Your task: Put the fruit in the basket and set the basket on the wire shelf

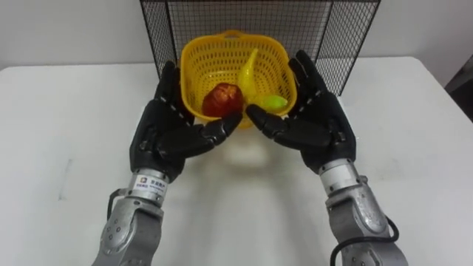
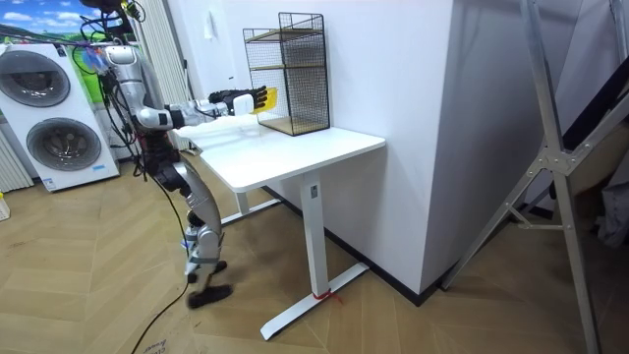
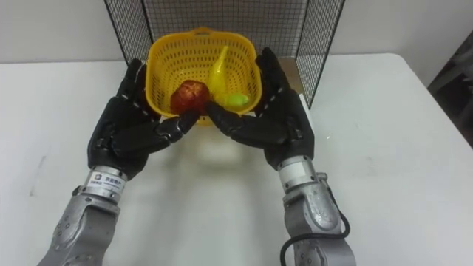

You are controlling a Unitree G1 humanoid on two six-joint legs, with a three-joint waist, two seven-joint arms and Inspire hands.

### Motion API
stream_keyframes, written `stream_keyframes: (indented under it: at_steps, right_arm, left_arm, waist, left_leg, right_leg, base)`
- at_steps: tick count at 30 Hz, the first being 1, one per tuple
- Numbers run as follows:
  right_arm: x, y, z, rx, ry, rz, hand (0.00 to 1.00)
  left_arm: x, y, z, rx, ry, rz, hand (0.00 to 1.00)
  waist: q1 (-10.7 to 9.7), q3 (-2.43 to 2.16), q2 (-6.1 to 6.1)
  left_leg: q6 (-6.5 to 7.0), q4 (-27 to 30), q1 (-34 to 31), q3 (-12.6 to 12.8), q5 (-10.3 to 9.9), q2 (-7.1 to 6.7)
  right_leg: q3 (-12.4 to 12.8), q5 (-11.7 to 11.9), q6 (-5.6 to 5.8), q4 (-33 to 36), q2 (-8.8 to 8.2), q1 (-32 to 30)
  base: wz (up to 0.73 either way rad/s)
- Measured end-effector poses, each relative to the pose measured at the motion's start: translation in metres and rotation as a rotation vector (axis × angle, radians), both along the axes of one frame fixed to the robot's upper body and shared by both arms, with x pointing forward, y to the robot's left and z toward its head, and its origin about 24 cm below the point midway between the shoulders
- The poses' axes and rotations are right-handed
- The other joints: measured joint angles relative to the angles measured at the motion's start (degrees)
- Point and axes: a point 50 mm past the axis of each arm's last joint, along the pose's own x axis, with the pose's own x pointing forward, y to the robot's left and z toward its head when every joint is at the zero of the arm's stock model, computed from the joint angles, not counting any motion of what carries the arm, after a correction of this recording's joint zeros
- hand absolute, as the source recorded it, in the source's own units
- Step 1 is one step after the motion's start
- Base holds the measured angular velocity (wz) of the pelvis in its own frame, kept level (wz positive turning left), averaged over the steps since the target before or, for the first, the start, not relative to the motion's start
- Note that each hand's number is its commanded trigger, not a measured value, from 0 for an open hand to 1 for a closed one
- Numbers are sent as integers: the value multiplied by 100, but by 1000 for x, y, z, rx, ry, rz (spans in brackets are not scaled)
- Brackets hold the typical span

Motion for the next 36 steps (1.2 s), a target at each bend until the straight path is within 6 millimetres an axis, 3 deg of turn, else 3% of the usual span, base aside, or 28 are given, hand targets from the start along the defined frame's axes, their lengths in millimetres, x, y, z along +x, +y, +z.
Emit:
stream_keyframes:
  at_steps: [1,4,12,23,30,36]
  right_arm:
    - [0,0,-1,-1,5,1,0]
    - [0,-2,-1,-13,6,3,0]
    - [0,-1,-1,-16,15,8,0]
    - [0,0,-2,-12,18,10,0]
    - [0,0,-2,-9,21,7,0]
    - [3,1,-6,-21,36,16,0]
  left_arm:
    - [0,0,-1,-2,4,0,0]
    - [-1,-2,-2,-1,9,-7,0]
    - [-1,-1,-3,13,15,-10,0]
    - [-1,2,-4,30,20,-14,0]
    - [-1,1,-4,30,30,-7,0]
    - [1,2,-6,44,44,11,0]
  waist:
    - [-13,-3,5]
    - [-11,-64,105]
    - [4,-77,81]
    - [-16,-79,43]
    - [-28,-69,154]
    - [-26,-51,233]
  left_leg:
    - [-15,-56,94,-11,-10,-1]
    - [-106,-313,353,-86,-18,117]
    - [-195,-720,668,41,34,238]
    - [-198,-863,757,57,36,278]
    - [-199,-882,758,62,36,334]
    - [-208,-1056,970,57,45,335]
  right_leg:
    - [29,508,-37,-413,81,11]
    - [-26,770,-156,-822,253,369]
    - [-1,842,-248,-1167,387,589]
    - [-14,957,-227,-1485,447,750]
    - [-7,1117,-229,-1812,531,878]
    - [-18,1118,-229,-1893,542,1064]
  base:
    - [14]
    - [0]
    - [-11]
    - [-2]
    - [0]
    - [0]
